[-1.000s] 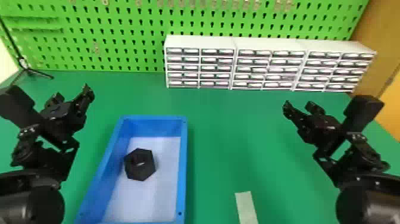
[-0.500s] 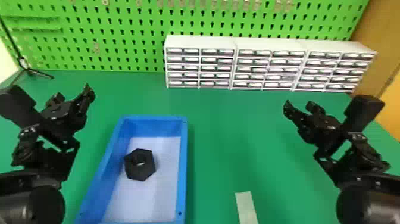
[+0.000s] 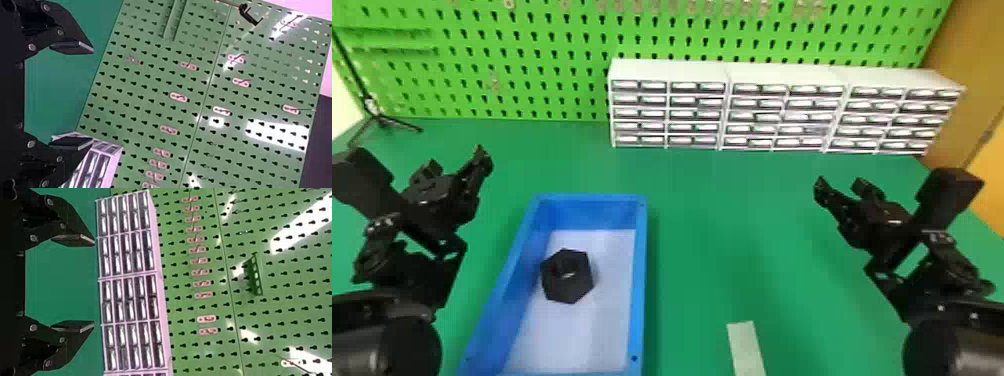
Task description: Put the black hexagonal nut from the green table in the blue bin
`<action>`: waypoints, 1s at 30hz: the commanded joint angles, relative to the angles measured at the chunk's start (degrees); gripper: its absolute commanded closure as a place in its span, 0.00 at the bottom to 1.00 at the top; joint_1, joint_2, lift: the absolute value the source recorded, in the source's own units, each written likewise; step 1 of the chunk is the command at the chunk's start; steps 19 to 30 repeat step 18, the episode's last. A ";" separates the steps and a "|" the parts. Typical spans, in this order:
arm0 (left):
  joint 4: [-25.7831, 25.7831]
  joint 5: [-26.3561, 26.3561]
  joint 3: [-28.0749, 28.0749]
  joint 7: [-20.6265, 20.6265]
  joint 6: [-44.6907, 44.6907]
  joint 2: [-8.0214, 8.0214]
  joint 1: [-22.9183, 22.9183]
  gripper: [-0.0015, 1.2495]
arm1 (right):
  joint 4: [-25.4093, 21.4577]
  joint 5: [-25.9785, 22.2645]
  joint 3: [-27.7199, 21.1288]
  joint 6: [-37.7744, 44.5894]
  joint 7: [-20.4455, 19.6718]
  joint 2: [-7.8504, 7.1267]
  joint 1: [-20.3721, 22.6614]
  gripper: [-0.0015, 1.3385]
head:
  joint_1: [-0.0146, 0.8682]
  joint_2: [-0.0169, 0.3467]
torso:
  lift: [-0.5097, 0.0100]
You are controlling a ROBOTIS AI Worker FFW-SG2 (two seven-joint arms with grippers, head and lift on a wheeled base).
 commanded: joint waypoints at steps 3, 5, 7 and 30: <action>0.00 0.03 -0.01 0.00 0.00 0.00 -0.04 0.35 | 0.00 0.10 -0.33 0.00 0.00 0.23 -0.01 0.39 | 0.80 0.07 | 0.79; 0.00 -0.06 0.07 0.00 0.00 0.00 -0.04 0.35 | 0.00 0.10 -0.42 0.00 0.00 0.23 -0.10 0.39 | 0.80 0.07 | 0.79; 0.00 -0.06 -0.01 0.00 0.00 0.00 -0.04 0.35 | 0.00 0.19 -0.42 0.00 0.00 0.23 -0.19 0.39 | 0.80 0.07 | 0.79; 0.00 -0.50 -0.10 0.00 0.00 0.00 -0.22 0.35 | 0.00 0.28 -0.51 0.00 0.00 0.23 -0.19 0.39 | 0.80 0.07 | 0.79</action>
